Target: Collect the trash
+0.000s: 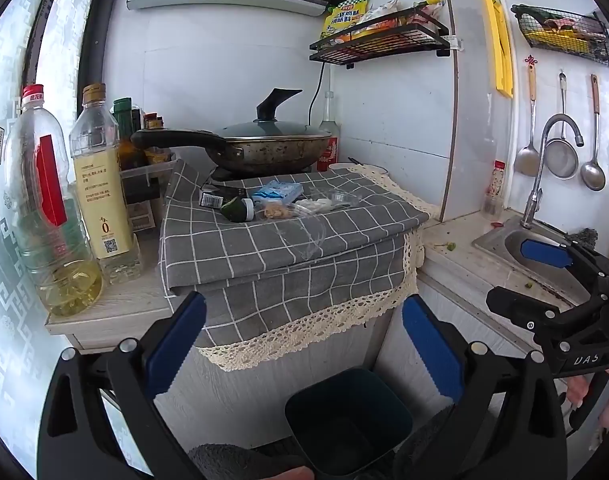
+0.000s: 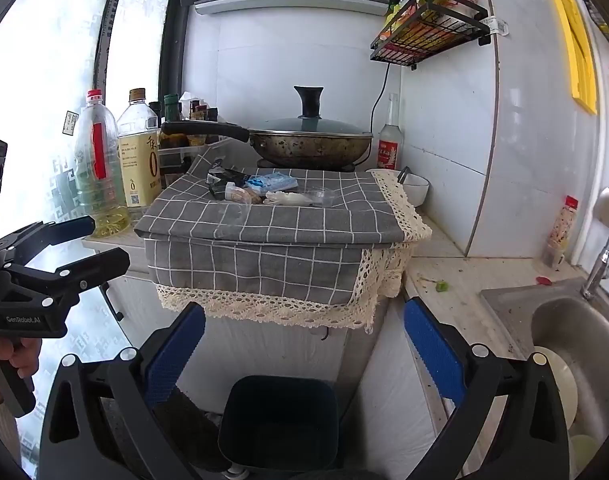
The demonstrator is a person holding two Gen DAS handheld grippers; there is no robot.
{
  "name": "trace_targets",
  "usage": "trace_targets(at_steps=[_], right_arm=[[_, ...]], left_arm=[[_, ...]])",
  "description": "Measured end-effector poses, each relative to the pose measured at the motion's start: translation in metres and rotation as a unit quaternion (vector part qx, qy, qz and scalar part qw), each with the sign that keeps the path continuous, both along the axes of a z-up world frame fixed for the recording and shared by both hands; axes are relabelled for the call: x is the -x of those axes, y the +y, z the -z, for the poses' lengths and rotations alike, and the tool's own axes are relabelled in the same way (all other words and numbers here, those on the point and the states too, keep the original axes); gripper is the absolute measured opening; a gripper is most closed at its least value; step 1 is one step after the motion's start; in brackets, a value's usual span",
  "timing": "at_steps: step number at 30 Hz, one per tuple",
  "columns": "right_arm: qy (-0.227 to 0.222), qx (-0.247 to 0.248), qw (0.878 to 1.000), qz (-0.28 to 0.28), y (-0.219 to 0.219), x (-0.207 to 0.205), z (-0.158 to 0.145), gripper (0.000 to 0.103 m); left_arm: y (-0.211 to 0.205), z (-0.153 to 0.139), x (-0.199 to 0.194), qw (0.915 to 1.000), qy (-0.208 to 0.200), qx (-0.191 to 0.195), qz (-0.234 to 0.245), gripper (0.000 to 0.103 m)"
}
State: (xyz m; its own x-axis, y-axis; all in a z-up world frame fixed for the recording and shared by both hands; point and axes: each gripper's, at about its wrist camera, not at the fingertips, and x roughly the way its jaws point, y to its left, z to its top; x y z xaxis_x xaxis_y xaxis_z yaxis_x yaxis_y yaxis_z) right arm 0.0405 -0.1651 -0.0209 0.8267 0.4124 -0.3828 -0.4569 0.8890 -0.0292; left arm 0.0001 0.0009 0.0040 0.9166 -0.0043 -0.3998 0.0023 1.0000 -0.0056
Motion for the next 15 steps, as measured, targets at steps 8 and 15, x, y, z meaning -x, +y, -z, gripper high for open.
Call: trace_targets(at_steps=[8,15], right_arm=[[-0.001,0.001,1.0,-0.001,0.0021,0.0006,-0.0008,0.1],[-0.002,0.003,1.0,-0.001,0.0028,-0.0002,-0.0017,0.1]], left_arm=[[0.0033,-0.001,0.0015,1.0,-0.001,0.002,-0.001,0.1],[0.0051,-0.0029,0.0026,1.0,0.0,0.001,0.0,0.1]])
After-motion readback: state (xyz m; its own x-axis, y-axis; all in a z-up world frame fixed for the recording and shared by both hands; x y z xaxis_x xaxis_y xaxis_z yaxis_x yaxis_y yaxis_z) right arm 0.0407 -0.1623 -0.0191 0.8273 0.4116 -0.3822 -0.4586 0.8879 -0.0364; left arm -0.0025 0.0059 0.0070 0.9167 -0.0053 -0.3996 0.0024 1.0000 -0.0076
